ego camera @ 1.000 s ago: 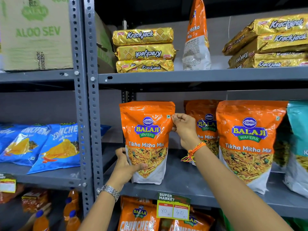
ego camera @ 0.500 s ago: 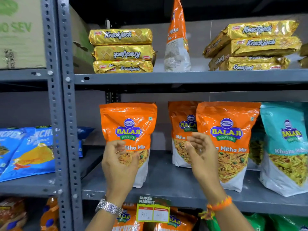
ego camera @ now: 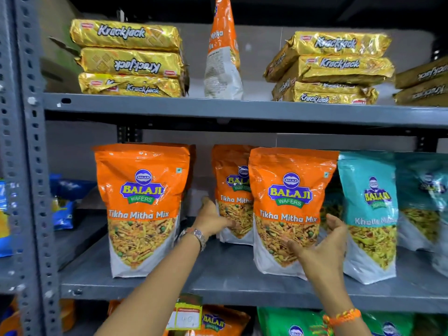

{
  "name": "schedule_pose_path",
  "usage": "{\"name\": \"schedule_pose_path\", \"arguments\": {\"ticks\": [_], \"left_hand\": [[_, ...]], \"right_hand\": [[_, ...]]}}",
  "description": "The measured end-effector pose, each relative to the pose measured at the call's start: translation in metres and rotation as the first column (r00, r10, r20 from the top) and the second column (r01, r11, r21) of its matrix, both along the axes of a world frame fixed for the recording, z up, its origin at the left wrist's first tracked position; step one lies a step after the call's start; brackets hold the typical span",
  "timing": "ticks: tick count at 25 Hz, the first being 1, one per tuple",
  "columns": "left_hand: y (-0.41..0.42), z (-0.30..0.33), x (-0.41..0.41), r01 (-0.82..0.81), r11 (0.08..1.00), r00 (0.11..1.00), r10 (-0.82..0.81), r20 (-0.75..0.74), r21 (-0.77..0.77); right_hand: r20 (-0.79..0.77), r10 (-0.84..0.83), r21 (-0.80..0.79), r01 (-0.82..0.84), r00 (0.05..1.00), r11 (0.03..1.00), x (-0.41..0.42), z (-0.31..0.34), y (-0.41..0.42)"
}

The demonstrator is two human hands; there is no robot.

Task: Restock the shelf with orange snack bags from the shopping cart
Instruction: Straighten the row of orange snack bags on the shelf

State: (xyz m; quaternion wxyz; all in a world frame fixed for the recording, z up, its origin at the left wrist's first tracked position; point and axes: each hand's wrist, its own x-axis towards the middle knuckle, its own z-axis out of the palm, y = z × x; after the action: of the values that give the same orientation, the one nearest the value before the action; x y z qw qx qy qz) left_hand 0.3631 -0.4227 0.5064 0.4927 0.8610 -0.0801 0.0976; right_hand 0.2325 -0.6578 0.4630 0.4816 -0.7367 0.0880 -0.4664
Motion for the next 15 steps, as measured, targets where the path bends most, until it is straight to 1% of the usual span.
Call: {"name": "schedule_pose_path", "arguments": {"ticks": [1,3,5,7,11,15], "left_hand": [[0.001,0.001,0.01,0.016,0.999,0.999,-0.018,-0.041,-0.035],[0.005,-0.001,0.024,0.073,0.99,0.995,-0.08,-0.055,-0.12],[0.006,-0.006,0.032,0.121,0.968,0.99,-0.132,-0.039,-0.221],[0.005,-0.012,0.035,0.127,0.945,0.991,-0.134,-0.002,-0.301],[-0.005,-0.017,0.037,0.161,0.934,0.987,-0.147,0.07,-0.318],[-0.011,-0.016,0.035,0.17,0.94,0.985,-0.154,0.075,-0.297]], "right_hand": [[-0.024,0.091,0.027,-0.091,0.996,0.995,0.003,-0.002,-0.005],[-0.081,0.248,0.044,-0.245,0.965,0.968,0.009,-0.006,-0.012],[-0.142,0.322,0.039,-0.32,0.936,0.947,0.015,-0.01,-0.019],[-0.166,0.369,0.044,-0.367,0.915,0.929,0.016,-0.011,-0.024],[-0.161,0.452,0.05,-0.45,0.877,0.892,0.01,-0.008,-0.026],[-0.18,0.478,0.052,-0.477,0.86,0.877,0.009,-0.007,-0.027]]}}
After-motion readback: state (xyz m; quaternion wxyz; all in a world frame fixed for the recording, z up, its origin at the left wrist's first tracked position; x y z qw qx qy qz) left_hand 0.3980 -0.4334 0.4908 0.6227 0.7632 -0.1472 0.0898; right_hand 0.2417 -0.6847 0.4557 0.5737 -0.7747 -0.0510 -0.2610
